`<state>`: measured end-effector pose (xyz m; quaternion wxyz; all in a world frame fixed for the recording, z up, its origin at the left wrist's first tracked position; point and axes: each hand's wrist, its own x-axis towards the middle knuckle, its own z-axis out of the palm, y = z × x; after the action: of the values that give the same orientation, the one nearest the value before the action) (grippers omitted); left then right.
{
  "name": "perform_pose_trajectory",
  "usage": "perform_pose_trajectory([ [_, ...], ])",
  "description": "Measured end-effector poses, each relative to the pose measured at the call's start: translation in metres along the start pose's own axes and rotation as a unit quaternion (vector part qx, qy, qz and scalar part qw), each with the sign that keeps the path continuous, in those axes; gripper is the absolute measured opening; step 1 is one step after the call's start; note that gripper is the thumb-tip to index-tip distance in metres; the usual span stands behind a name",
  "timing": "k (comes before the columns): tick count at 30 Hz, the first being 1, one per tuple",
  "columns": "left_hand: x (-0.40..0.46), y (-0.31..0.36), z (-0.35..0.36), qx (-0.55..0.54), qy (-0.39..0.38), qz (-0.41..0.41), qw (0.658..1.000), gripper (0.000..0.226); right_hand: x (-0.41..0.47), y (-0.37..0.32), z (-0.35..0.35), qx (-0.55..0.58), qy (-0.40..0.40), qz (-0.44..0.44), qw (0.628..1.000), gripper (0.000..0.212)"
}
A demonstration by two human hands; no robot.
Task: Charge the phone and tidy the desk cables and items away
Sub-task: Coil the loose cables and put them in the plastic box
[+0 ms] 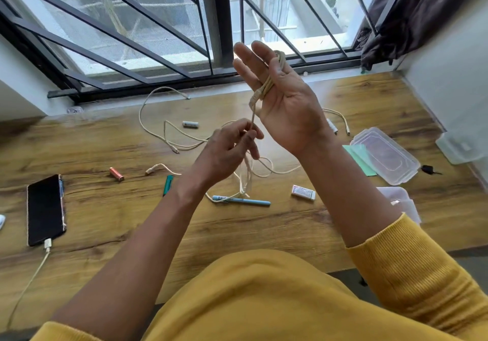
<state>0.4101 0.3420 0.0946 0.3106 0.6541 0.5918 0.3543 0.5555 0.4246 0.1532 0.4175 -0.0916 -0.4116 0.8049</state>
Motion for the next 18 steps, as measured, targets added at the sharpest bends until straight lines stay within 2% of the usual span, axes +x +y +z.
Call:
perform_pose_trajectory([
  [4,0.000,0.006,0.003,0.008,-0.003,0.002,1.000,0.016,0.001,0.003,0.003,-0.051,0.053,-0.022,0.997,0.040],
  [9,0.000,0.019,-0.001,0.073,0.031,0.022,0.997,0.025,0.003,0.010,-0.006,-0.174,0.106,-0.032,0.978,0.048],
  [14,0.004,0.030,-0.015,0.104,0.070,0.037,0.991,0.028,-0.002,0.021,-0.013,-0.312,0.151,-0.056,0.936,0.049],
  [18,0.008,0.037,-0.026,0.129,0.094,0.056,0.986,0.027,-0.004,0.029,-0.012,-0.444,0.144,-0.076,0.881,0.048],
])
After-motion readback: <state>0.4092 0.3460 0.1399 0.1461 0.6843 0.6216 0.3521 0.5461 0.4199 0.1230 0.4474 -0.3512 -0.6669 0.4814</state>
